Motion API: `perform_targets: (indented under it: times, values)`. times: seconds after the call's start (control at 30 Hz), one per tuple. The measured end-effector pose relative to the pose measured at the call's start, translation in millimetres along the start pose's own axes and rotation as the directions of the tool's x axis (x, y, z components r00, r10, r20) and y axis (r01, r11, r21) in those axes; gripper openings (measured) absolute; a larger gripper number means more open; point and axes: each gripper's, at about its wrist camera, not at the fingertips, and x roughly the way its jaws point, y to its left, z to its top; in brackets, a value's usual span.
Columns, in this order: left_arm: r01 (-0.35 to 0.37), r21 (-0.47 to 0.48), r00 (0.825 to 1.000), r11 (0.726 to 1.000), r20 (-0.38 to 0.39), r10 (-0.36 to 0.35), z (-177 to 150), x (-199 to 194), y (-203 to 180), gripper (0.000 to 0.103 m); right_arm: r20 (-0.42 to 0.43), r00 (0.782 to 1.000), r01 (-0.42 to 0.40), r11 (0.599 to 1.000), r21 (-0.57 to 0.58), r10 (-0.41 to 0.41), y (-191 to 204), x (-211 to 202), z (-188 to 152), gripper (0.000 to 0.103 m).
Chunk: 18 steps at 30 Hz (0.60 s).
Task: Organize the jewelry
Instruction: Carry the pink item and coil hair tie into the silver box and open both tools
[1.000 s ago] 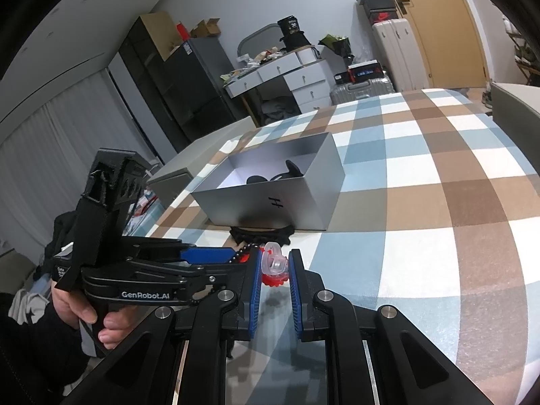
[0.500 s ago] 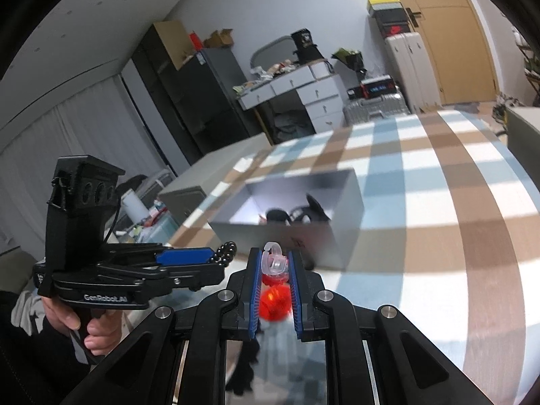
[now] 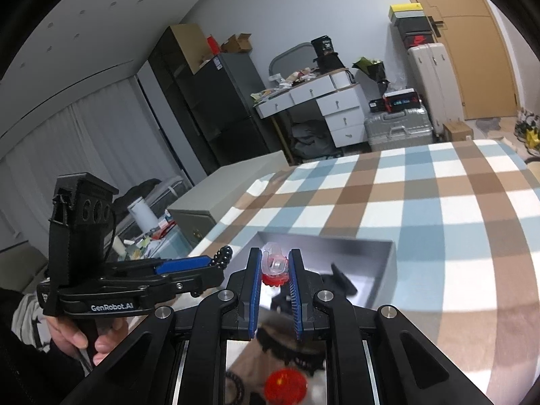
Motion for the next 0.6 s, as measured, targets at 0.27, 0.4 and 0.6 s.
perform_targets:
  times: [0.27, 0.4, 0.6]
  values:
    - [0.004, -0.013, 1.0, 1.0, -0.015, -0.005, 9, 16, 8, 0.036, -0.059, 0.998, 0.012, 1.0, -0.006, -0.012, -3, 40, 13, 0.015]
    - [0.006, -0.011, 0.999, 1.0, -0.034, -0.006, 11, 23, 9, 0.036, -0.078, 0.996, 0.035, 0.999, -0.029, -0.037, -4, 52, 16, 0.015]
    - [0.017, -0.016, 0.998, 1.0, -0.058, -0.018, 13, 33, 12, 0.036, -0.107, 0.993, 0.052, 0.998, -0.045, -0.057, -9, 65, 17, 0.015]
